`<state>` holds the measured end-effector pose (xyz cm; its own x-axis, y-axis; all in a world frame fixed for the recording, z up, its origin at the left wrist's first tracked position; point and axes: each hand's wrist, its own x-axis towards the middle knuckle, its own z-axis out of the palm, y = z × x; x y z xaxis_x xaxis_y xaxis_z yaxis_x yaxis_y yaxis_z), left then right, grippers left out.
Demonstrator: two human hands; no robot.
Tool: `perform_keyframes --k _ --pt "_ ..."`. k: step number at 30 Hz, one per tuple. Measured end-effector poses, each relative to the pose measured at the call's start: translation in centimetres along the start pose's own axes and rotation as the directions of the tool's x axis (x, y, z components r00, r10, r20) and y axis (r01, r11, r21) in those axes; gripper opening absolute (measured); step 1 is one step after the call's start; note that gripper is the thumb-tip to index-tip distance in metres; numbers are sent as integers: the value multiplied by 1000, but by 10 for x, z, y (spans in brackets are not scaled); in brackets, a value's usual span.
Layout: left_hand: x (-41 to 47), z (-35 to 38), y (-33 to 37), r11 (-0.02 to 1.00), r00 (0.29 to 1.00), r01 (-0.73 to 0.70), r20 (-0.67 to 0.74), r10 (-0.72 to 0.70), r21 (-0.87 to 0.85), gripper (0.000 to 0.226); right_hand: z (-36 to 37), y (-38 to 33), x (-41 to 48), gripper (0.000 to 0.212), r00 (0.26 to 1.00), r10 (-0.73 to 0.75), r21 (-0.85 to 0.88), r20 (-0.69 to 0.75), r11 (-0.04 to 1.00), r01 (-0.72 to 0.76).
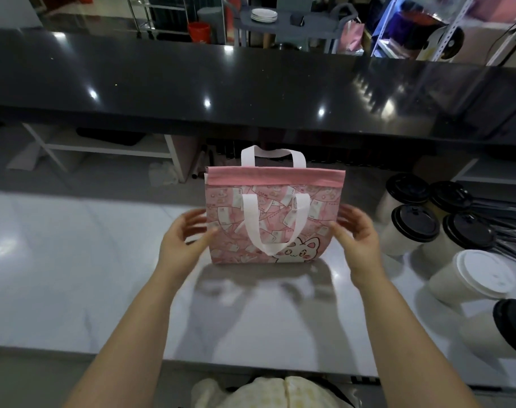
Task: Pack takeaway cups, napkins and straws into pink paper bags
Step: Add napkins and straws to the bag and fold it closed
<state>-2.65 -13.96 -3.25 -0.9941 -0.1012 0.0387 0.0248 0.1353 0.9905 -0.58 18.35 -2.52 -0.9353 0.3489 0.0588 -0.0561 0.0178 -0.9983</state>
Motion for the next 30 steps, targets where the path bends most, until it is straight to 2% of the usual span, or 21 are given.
perform_keyframes --k 3,5,8,10,13,16,19,23,27,30 --pt "19 -1 39 993 991 -116 -75 114 -32 48 5 -38 23 44 994 -106 105 33 989 102" --pt "31 4 62 989 988 -145 -64 144 -18 47 12 -58 35 38 990 -129 55 56 991 126" --pt "43 16 80 981 983 -180 -14 181 72 26 28 -73 49 27 988 -147 -103 54 983 152" --pt "50 23 82 972 977 -198 -52 205 124 10 34 -74 56 28 987 -159 -151 1 976 158" --pt "54 26 78 964 965 -218 -116 236 151 21 36 -69 60 34 983 -177 -92 -37 981 173" --pt "53 28 77 967 960 -225 -142 241 120 22 36 -65 56 32 979 -192 -44 -64 981 189" --pt "47 26 74 979 970 -200 -132 202 32 14 34 -56 49 27 979 -189 -15 -80 982 188" --pt "28 15 52 985 982 -164 -107 158 -56 40 20 -31 28 51 989 -146 93 -23 985 147" --pt "-8 16 4 1000 996 19 -91 -21 -25 29 5 10 -2 43 1000 -12 115 19 993 10" --pt "-31 19 -21 998 988 68 -137 -68 -1 27 -1 33 -15 33 997 77 127 26 989 -80"
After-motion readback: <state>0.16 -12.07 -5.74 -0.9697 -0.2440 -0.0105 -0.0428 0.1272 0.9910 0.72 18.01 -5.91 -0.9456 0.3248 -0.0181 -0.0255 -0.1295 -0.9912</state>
